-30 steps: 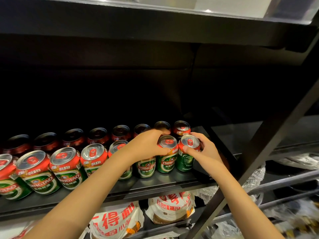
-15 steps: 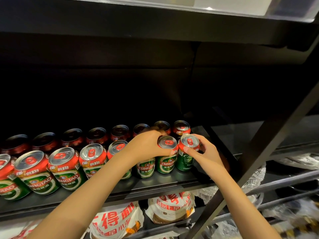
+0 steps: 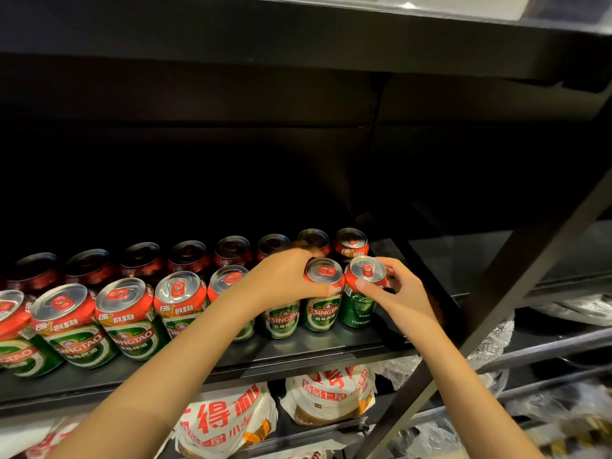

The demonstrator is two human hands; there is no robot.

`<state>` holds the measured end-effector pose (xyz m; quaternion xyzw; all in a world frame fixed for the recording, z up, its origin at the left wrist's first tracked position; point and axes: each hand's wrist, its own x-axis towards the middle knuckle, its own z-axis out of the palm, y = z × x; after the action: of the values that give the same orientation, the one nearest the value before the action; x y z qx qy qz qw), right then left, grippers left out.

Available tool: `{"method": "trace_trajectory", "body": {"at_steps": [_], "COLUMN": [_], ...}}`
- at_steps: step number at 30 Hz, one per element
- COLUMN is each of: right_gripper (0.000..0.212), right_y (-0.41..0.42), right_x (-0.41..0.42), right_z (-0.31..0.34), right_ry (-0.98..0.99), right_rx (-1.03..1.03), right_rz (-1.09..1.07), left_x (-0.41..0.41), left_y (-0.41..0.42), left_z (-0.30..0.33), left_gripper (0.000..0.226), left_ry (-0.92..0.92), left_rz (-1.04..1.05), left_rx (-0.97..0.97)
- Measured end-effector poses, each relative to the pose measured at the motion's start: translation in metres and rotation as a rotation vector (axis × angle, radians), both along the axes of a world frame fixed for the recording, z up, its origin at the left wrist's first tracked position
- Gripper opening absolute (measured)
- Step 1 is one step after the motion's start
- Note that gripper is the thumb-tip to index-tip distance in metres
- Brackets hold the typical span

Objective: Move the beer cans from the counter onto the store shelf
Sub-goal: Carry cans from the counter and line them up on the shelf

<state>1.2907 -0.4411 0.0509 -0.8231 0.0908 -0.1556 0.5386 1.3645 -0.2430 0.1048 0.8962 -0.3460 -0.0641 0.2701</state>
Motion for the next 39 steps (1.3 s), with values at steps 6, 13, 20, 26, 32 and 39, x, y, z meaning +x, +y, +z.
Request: {"method": "trace_trajectory", "body": {"at_steps": [6, 13, 20, 26, 32, 39], "right_gripper": [0.053, 0.039, 0.06, 0.045, 0.051, 0.046], "right_y": [0.002, -0.002, -0.001, -0.006, -0.005, -0.008], "right_x": [0.0, -0.001, -0.001, 0.0, 0.001, 0.0], "right_z": [0.007, 0.014, 0.019, 0.02, 0.02, 0.023], "right_ry": [0.044, 0.01, 0.066, 0.042, 0.037, 0.057], "right_rx": [-0.018, -0.09, -0.097, -0.139, -0.161, -0.207], "right_rz": [-0.02, 0.0, 0.006, 0.031, -0.01, 0.063], "left_x": [0.001, 0.0, 0.001, 0.003, 0.002, 0.0], "left_y": [0.0, 0.0, 0.0, 0.001, 0.001, 0.001], "left_z": [0.0, 0.0, -0.003, -0.005, -0.005, -0.004], "left_gripper": [0.049, 0.048, 0.052, 0.053, 0.052, 0.053], "left_ry": [-0.009, -0.013, -0.011, -0.009, -0.013, -0.024], "left_rz": [-0.022, -0.011, 0.006, 0.013, 0.011, 0.016], "left_rx": [0.011, 0.009, 0.018, 0.028, 0.015, 0.016]}}
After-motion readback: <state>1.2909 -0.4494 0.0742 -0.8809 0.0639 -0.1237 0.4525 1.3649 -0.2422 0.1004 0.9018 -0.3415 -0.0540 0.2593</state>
